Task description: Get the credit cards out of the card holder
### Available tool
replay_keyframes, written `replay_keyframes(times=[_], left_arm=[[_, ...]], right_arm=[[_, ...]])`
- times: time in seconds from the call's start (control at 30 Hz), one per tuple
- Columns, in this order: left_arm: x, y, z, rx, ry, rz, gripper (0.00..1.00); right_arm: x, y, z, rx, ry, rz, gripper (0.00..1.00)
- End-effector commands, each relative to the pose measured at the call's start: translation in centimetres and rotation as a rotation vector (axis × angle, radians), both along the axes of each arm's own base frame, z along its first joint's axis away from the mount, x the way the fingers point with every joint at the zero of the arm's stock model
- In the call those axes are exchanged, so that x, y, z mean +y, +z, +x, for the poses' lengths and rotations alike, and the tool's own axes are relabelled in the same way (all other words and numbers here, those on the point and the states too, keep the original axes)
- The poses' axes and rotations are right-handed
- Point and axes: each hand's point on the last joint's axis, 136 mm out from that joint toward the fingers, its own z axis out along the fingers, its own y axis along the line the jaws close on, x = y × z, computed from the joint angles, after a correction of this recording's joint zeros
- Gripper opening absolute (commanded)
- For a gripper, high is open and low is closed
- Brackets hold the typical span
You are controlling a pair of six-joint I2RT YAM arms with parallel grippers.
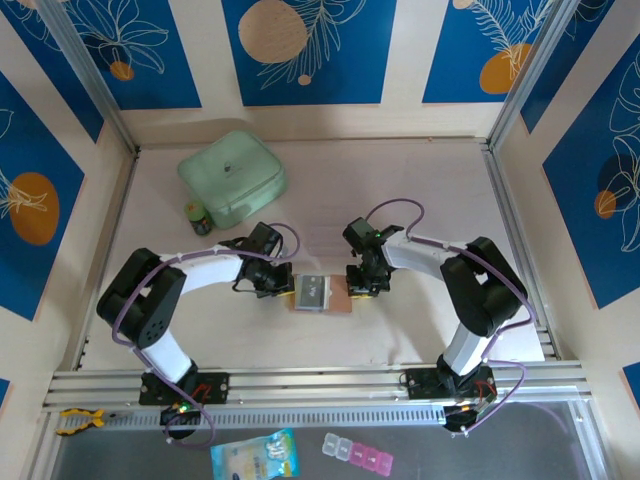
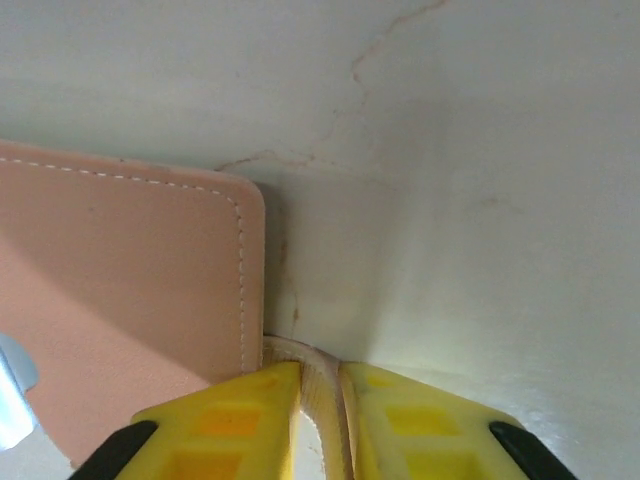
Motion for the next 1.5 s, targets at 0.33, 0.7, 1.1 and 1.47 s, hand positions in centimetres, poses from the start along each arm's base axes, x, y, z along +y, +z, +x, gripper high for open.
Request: replay_keyframes(times=[0.33,0.7,1.1,1.47], left_arm=[[0.7,-1.1,-1.6,0.065,-0.013,0.04,0.0],[0.0,0.2,-1.3,0.047,-0.015,-0.005,0.0],[0.4,0.4,-1.7,0.042,-0.007,0.0,0.0],[0.3,0.9,-1.5,0.032,-0.005,-0.004,0.0]], right_arm=[[-4.2,2.1,-1.4,-0.016,-0.036,-0.175,0.43],[-2.3,8.9,-0.8,-0.101,-0.02,-0.153,0.45],[5.7,7.3,-1.0,-0.051,0.07,-0.027,0.49],[3.1,6.1,-0.3,-0.077,0.059,-0.187,0.55]])
